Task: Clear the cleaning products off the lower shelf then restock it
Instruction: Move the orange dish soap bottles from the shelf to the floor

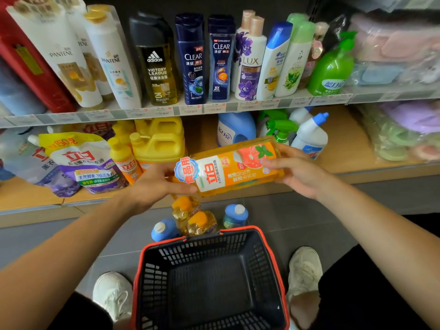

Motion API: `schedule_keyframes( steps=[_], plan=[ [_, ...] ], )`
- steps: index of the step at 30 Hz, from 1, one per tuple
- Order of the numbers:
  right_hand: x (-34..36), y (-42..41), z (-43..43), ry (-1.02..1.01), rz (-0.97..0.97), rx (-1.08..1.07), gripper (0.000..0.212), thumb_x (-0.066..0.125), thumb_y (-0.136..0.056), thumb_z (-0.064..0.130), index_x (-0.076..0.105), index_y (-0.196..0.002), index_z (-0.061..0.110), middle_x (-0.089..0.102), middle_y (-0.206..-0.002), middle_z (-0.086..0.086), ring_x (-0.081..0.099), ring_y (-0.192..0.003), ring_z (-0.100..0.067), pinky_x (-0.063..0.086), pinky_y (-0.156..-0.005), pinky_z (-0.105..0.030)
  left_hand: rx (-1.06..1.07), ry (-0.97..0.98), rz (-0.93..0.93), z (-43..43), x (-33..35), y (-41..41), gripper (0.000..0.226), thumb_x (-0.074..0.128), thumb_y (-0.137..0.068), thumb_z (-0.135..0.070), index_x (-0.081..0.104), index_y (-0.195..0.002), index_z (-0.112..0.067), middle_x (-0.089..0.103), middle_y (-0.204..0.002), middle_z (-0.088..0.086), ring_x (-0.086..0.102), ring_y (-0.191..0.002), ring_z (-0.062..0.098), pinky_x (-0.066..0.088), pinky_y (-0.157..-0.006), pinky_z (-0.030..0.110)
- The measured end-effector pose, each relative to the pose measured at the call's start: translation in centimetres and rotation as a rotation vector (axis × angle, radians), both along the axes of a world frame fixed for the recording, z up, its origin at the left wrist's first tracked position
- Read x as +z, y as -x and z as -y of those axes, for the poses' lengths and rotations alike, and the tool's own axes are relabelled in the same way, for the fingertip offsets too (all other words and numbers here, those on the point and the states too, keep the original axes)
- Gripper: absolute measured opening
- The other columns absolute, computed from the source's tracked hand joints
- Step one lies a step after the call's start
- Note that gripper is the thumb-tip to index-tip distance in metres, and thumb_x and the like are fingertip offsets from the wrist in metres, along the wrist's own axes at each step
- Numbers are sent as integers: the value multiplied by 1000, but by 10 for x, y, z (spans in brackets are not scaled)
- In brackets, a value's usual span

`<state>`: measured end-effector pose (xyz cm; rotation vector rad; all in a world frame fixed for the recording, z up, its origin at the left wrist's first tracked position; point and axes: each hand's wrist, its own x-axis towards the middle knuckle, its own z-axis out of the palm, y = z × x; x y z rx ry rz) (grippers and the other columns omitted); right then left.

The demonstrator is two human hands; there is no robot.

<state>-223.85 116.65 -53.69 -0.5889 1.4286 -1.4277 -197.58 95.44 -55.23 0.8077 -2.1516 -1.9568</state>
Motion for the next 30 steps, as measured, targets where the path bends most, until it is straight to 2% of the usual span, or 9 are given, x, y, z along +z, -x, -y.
schedule_keyframes(
  steps=[3,8,12,16,19,23,25,27,30],
  plan=[
    [-4,3,2,23,98,-31,43,83,-72,22,74,-113,22,71,-123,-11,69,-113,-28,60,-83,-43,13,-109,-19,13,2,-3,56,85,-65,-21,72,-119,-13,75,-116,5,70,-105,20,57,-91,34],
    [-9,7,4,53,93,-47,59,84,-70,26,67,-125,18,69,-128,-13,66,-118,-30,55,-96,-51,124,-243,28,14,-5,-1,24,84,-62,-31,80,-76,-13,72,-77,9,70,-82,24,63,-80,30],
    [-15,14,1,52,85,57,60,86,-72,23,65,-129,24,67,-131,-13,65,-120,-31,58,-89,-45,201,-188,-33,10,-6,1,27,75,-83,-17,74,-109,-10,76,-90,6,70,-75,16,60,-67,22],
    [-28,15,2,-46,-45,130,70,92,-65,13,63,-126,30,69,-126,-10,67,-117,-29,58,-89,-49,263,-30,-131,15,4,2,24,72,-87,-17,70,-111,-17,78,-93,3,73,-82,14,61,-65,25],
    [-42,6,7,-119,-126,135,80,93,-57,3,59,-126,25,71,-121,-8,70,-111,-26,60,-80,-45,243,20,-243,12,15,8,34,73,-80,-27,68,-114,-21,75,-105,7,74,-96,19,62,-67,28],
    [-70,-8,8,-188,-255,101,85,95,-52,2,60,-126,24,74,-113,-5,71,-108,-23,61,-84,-42,218,124,-330,-1,30,32,32,75,-82,-29,71,-111,-16,69,-106,8,71,-90,15,58,-62,24],
    [-84,-12,6,-240,-323,115,75,95,-61,7,61,-127,21,75,-112,-5,71,-106,-22,60,-87,-40,163,197,-325,-9,32,46,21,77,-85,-19,71,-105,-18,69,-98,-2,70,-86,8,56,-60,21],
    [-91,-9,5,-322,-450,144,53,91,-71,18,67,-118,23,76,-107,-5,72,-100,-19,61,-81,-36,80,263,-308,-16,30,59,21,79,-84,-11,71,-100,-21,70,-92,-11,69,-84,2,56,-61,19],
    [-92,7,8,-383,-736,59,30,84,-79,23,71,-105,24,74,-99,-1,71,-95,-17,59,-88,-41,-19,435,-185,-23,16,76,27,83,-81,-18,71,-104,-23,70,-97,-9,68,-90,6,61,-74,29]
  ],
)
